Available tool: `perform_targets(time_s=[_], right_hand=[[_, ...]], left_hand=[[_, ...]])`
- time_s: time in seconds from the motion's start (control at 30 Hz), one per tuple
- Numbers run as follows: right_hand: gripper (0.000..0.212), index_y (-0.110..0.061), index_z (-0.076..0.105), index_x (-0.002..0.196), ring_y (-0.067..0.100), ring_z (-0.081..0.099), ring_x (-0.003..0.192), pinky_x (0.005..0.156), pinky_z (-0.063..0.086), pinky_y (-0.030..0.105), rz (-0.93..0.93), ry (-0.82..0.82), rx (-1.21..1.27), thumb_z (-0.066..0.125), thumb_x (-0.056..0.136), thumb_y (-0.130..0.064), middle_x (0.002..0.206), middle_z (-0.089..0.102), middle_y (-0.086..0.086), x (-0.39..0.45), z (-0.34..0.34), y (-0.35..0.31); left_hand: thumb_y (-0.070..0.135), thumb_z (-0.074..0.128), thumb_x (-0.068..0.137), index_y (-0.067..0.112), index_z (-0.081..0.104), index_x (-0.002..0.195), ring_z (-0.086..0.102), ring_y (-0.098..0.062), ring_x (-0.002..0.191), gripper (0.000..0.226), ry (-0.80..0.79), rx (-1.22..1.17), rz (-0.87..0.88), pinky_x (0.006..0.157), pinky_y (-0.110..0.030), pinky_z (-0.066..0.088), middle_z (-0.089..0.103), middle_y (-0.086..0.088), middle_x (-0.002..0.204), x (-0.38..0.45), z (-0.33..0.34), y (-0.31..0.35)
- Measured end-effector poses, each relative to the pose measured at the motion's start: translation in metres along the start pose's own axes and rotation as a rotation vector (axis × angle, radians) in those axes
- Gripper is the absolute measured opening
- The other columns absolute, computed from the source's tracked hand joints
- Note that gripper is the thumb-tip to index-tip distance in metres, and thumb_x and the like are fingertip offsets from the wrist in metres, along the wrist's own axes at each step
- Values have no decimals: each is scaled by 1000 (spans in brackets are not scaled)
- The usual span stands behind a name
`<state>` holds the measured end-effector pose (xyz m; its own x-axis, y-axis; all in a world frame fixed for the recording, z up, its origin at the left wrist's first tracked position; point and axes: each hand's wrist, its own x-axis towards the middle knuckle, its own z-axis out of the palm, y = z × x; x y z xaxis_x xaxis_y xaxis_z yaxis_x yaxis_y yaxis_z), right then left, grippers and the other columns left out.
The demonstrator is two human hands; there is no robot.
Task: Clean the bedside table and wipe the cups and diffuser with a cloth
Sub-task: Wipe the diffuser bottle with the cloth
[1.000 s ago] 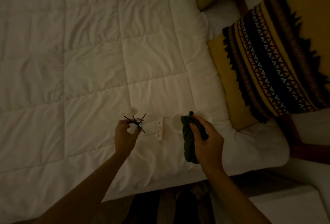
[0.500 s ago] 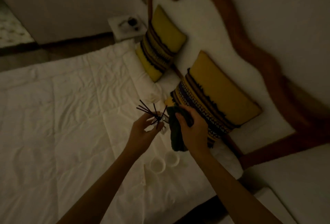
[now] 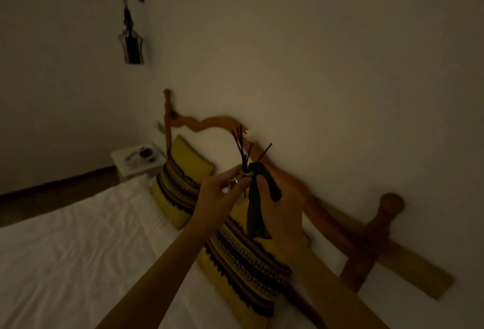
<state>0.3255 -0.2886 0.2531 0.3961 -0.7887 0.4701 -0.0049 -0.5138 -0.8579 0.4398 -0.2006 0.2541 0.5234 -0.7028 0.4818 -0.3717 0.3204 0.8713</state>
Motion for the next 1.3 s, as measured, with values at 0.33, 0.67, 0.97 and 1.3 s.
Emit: perform_targets(time_s=[0.33,0.67,0.97,1.3], right_hand=[[31,-23,70,123,6,71,86,79,61,26,-114,153,125,64,96,-35,101,75,-5,72,-53,-85],[12,-32,70,101,4,69,72,62,55,17,-139,267,257,60,97,-38,83,72,-8,115,-74,-134],[7,-38,68,88,1,69,67,56,54,14,-159,236,236,65,94,-39,77,71,-8,115,-82,-148],[15,-25,73,91,23,74,79,67,62,34,163,201,466,68,92,-39,88,75,6,98,-85,-155]], left_hand=[[14,61,97,12,70,121,74,-19,95,26,-4,-67,230,85,-35,61,78,-3,98,83,37,96],[14,66,94,15,74,115,72,-26,97,23,41,-282,95,85,-43,61,77,-7,100,127,64,165],[16,65,94,14,73,111,73,-9,85,19,72,-372,107,68,-22,58,77,4,93,128,69,172],[11,63,95,20,74,102,73,-7,82,16,45,-425,103,66,-19,57,76,6,90,120,66,177]])
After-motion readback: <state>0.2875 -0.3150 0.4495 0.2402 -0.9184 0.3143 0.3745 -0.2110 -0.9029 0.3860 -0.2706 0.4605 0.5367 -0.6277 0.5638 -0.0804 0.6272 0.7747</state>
